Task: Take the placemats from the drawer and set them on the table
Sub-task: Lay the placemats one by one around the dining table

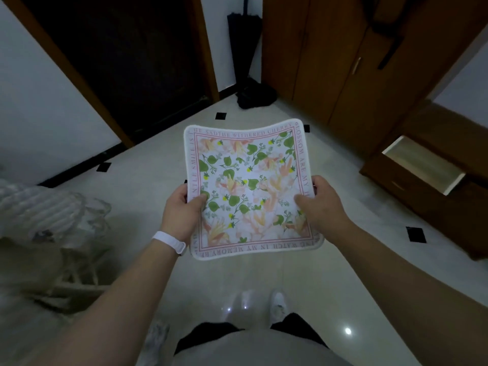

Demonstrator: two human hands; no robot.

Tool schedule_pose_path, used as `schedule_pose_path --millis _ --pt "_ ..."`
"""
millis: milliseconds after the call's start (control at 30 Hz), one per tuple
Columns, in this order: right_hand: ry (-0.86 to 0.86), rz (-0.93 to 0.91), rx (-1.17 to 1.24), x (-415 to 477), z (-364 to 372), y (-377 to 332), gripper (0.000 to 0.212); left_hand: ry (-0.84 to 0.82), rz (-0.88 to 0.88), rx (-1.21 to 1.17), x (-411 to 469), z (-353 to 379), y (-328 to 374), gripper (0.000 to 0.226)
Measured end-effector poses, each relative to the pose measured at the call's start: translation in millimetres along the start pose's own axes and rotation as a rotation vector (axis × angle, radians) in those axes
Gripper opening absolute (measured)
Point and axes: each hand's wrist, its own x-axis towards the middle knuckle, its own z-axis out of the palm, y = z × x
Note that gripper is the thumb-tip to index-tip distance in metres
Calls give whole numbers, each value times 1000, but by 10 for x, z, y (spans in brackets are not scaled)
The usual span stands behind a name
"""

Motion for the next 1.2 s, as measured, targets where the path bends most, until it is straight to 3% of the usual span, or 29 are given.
schedule_pose_path --millis 233,533,833,1200 --pt "-130 -101 -10 757 138 -512 17 141 -1 -61 487 -106 328 20" --pt "-279 -209 -103 1582 1085 -1248 16 305 -57 -252 1309 -777 271 21" --pt "-302 -279 -224 2371 2325 -2320 17 334 -72 -337 2652 -1754 468 20" --pt "-346 -303 -134 2915 3304 -3208 22 348 -92 -490 3523 -2655 803 21"
